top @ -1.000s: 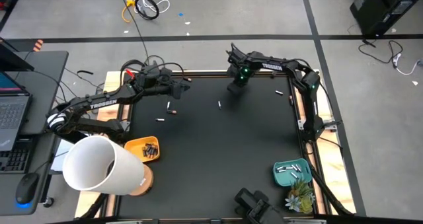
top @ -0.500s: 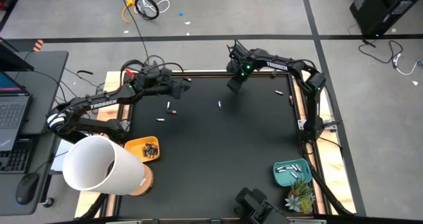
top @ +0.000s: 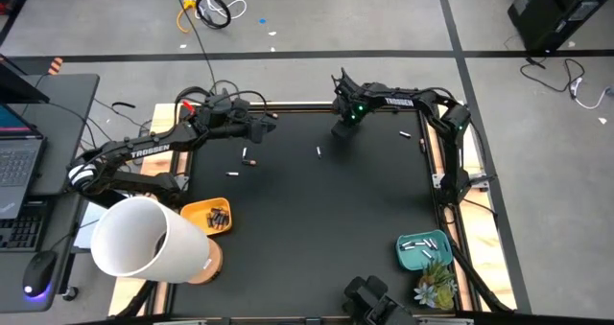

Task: Sort batteries
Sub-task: Put the black battery into the yellow bin

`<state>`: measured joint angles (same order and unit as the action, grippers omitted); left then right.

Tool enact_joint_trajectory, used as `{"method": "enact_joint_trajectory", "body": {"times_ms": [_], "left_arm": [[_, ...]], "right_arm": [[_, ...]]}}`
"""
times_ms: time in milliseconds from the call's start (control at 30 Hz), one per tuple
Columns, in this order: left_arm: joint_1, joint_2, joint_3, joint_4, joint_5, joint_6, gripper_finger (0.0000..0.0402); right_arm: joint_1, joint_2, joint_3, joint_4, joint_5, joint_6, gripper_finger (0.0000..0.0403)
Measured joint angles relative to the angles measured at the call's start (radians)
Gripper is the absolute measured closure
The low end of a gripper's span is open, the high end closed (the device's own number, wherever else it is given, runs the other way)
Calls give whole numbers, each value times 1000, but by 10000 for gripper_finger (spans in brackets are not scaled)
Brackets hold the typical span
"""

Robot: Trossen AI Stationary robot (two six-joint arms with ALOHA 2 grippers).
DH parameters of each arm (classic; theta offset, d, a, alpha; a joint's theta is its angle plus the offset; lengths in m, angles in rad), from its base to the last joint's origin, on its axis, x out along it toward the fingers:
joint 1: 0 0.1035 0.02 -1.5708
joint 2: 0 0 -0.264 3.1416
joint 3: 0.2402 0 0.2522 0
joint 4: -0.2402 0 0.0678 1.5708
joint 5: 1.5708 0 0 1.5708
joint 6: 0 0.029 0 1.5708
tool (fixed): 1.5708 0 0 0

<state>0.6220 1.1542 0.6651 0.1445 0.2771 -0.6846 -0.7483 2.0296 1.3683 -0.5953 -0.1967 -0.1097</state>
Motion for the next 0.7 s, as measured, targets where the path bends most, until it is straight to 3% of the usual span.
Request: {"method": "enact_joint_trajectory", "body": {"times_ms": [233,433,700], "left_arm": [[0,0,0,0,-3,-1,277],[0,0,0,1,-13,-1,277],[0,0,0,0,-18,1,277]], "right_arm": [[2,-10,-70,71,10,-9,281],[0,-8,-70,64,-8,-17,385],[7,-4,-42,43,-74,54,403]]}}
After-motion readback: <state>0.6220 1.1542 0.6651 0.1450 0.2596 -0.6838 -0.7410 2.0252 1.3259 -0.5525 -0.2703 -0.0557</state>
